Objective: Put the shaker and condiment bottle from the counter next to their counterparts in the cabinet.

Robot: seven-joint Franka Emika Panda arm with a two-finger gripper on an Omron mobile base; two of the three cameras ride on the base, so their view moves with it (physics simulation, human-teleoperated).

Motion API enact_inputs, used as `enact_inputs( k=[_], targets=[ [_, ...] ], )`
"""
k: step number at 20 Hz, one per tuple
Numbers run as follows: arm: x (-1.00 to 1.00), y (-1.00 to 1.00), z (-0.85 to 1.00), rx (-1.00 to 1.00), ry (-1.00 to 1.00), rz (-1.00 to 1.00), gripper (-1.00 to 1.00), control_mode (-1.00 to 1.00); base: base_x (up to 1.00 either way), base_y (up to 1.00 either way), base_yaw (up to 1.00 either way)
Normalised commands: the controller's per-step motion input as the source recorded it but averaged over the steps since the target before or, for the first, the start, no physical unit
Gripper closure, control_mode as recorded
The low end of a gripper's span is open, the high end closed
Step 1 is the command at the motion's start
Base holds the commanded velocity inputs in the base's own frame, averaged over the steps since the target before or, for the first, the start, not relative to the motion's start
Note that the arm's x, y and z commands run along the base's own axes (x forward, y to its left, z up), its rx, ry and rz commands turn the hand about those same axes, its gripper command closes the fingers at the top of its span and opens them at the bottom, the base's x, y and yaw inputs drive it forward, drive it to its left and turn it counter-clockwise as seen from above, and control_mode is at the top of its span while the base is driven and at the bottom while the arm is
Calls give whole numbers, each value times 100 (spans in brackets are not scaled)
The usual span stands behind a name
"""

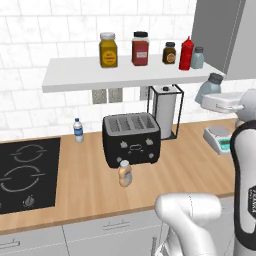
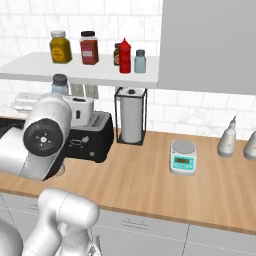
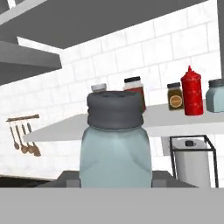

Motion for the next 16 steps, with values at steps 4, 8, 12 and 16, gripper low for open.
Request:
enact_inputs(
  k=[4,8,12,16],
  targets=[
    [0,-31,49,-11,0,-40,100,-100,0,0,0],
    [0,-28,45,-12,0,-41,100,-100,0,0,0],
    [6,-36,36,-12,2,-29,100,-100,0,0,0],
    [8,-26,0,-13,1,-19,100,-100,0,0,0]
  ],
)
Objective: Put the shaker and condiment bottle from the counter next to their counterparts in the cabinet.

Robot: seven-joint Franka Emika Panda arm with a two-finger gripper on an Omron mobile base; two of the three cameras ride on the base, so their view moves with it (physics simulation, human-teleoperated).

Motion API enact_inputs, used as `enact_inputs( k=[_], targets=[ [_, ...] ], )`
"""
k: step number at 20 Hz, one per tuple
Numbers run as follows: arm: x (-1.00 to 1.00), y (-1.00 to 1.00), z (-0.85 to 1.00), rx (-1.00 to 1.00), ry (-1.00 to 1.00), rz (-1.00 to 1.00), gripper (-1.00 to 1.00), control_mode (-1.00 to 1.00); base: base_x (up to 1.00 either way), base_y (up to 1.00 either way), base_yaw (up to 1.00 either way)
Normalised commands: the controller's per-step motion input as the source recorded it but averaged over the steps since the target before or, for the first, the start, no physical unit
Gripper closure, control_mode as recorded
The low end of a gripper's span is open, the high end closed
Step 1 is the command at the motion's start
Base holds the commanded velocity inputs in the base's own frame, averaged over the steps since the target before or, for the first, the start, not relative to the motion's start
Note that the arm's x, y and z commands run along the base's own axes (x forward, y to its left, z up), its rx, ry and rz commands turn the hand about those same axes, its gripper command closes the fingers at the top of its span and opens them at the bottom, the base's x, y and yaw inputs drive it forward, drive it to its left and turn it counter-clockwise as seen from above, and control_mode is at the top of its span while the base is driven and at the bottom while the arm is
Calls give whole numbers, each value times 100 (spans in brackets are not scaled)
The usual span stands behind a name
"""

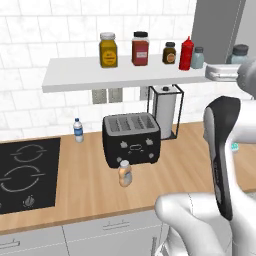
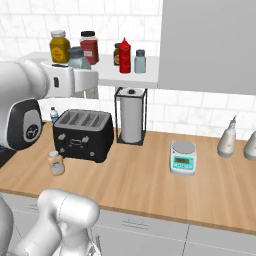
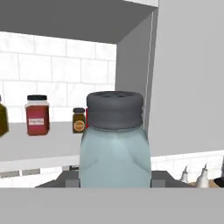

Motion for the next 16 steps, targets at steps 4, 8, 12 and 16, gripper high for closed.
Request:
enact_inputs(
  k=[4,8,12,16],
  targets=[
    [5,-1,-27,-6,3,-7,100,-100,0,0,0],
    [33,-27,-22,-1,0,-5,100,-100,0,0,0],
    [66,-28,0,0,6,-16,100,-100,0,0,0],
    [39,2,-7,-1,4,-20,100,-100,0,0,0]
  ],
)
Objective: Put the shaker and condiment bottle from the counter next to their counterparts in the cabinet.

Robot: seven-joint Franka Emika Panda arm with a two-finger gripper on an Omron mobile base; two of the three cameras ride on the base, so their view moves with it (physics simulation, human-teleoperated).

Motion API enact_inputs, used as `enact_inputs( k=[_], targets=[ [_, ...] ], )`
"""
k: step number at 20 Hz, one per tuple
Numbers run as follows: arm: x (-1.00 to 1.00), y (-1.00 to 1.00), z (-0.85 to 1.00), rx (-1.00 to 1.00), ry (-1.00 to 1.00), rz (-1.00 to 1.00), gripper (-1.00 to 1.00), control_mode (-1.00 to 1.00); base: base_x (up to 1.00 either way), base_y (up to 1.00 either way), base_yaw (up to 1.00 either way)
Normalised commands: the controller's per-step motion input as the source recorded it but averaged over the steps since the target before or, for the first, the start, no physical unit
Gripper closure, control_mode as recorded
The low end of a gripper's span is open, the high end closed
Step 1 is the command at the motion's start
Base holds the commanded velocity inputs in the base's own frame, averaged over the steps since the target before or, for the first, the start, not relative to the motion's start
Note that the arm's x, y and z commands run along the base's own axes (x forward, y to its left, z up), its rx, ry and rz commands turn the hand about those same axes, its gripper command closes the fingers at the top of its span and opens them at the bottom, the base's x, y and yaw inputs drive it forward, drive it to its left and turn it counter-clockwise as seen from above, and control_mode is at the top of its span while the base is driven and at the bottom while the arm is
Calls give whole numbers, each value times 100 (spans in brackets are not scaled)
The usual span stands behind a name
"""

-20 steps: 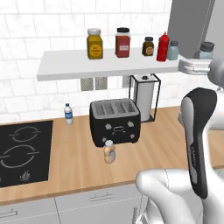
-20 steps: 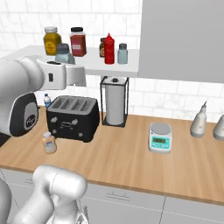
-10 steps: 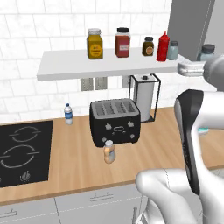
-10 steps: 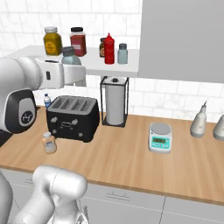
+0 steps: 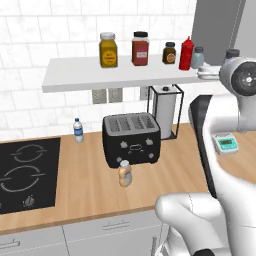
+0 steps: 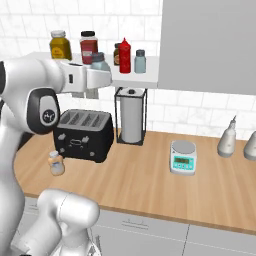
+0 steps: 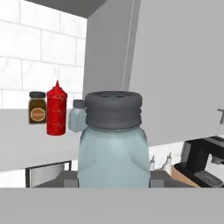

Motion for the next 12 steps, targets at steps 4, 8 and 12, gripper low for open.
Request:
enact_inputs(
  k=[4,8,12],
  targets=[
    [33,-14,-8,0,0,-18,100,-100,0,0,0],
    [45,-39,-14,0,0,-1,100,-100,0,0,0],
    [31,-11,-20,0,0,-5,100,-100,0,0,0]
  ],
)
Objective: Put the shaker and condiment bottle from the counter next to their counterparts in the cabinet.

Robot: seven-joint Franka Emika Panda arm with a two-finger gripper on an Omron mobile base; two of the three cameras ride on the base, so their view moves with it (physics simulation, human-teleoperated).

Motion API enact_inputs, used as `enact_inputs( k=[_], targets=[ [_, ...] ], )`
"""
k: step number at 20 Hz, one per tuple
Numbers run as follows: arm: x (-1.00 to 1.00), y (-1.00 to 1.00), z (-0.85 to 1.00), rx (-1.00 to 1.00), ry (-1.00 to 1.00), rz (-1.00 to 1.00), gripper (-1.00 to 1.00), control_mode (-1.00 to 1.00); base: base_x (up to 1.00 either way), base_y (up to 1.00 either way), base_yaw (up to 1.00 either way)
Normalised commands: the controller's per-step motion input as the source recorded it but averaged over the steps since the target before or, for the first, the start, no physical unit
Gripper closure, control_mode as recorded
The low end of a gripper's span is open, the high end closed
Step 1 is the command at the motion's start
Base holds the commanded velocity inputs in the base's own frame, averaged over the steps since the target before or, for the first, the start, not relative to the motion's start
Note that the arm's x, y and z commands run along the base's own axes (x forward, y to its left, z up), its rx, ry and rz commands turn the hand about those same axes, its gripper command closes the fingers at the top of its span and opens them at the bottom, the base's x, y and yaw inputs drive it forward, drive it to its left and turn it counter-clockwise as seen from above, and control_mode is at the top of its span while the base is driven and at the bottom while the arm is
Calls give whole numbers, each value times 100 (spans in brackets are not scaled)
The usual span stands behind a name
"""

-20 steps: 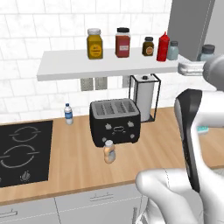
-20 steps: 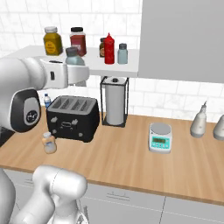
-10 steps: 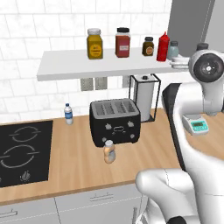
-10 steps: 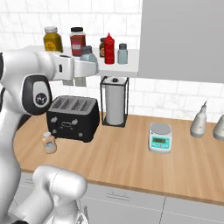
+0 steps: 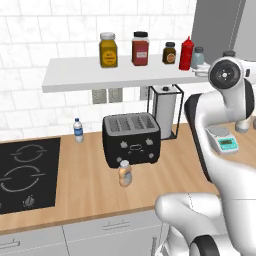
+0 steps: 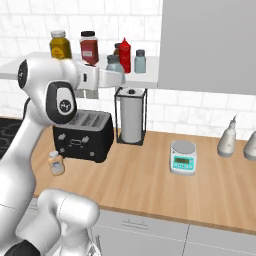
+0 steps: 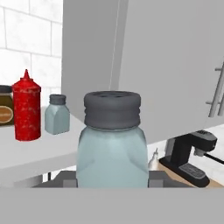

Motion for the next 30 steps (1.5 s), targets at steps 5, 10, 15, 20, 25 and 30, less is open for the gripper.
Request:
enact_inputs(
  k=[5,10,15,20,25,30],
  targets=[
    [13,0,-11,0,0,-7,100,-100,0,0,0],
    [27,-3,0,0,0,-10,100,-100,0,0,0],
    [22,-5,-8,0,0,-7,100,-100,0,0,0],
    [21,-25,-17,1,0,-4,100,-100,0,0,0],
    [23,-10,-1,0,0,-2,100,-100,0,0,0],
    [18,0,-7,0,0,0,100,-100,0,0,0]
  ],
)
